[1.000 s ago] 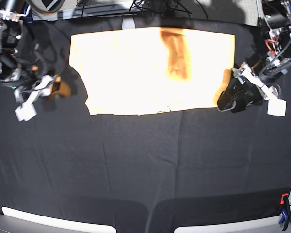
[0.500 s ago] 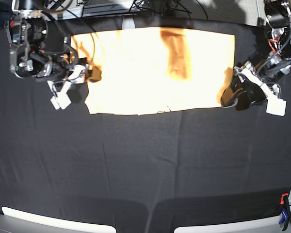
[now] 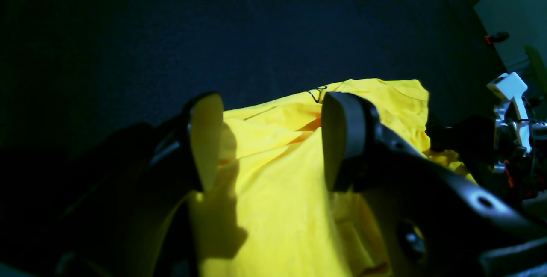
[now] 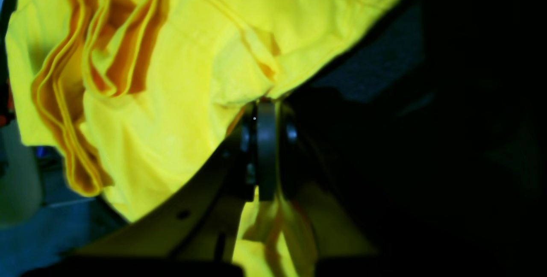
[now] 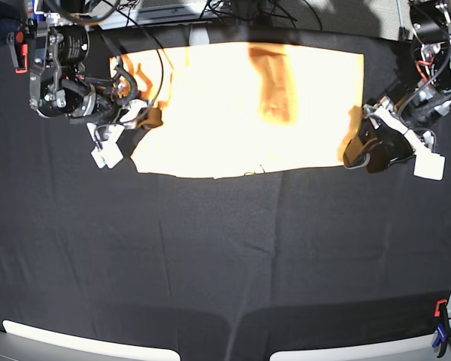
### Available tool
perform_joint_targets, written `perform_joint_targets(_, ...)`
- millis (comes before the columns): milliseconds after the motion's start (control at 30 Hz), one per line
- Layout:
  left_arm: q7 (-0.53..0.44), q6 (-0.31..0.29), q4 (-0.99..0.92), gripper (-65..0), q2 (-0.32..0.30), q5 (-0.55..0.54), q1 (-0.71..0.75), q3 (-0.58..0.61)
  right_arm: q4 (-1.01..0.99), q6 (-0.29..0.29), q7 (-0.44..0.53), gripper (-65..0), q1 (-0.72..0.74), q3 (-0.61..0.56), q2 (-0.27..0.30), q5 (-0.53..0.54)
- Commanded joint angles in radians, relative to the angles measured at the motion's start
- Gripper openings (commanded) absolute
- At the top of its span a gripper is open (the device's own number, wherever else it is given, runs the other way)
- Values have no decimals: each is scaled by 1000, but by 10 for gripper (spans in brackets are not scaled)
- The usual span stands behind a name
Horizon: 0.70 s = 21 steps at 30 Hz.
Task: Layout the t-shirt on the table in an organized manner, then fold the t-shirt properly
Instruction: 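Lower the folded sides onto the shirt and open both grippers, then grasp the yellow shirt's folded end with the right gripper and lift it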
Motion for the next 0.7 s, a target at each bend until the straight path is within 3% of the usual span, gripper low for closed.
perform_joint_targets(0, -20, -11, 19, -310, -9, -23, -5, -2, 16, 2, 40, -650, 14, 2, 9, -2)
perform_joint_targets(133, -20, -11, 19, -310, -9, -23, 14, -2, 17, 1, 105, -650, 27, 14, 29, -89)
perform_joint_targets(400, -85, -11, 19, -310, -9, 108, 85, -2, 61, 1, 12, -650, 80, 39, 95, -95)
perform_joint_targets(533, -100, -11, 19, -310, -9, 108, 119, -2, 205, -1, -41, -650, 74, 38, 60, -51)
perform_joint_targets(667, -100, -11, 19, -310, -8, 108, 151, -2, 387, -45, -41, -650, 48, 14, -24, -8)
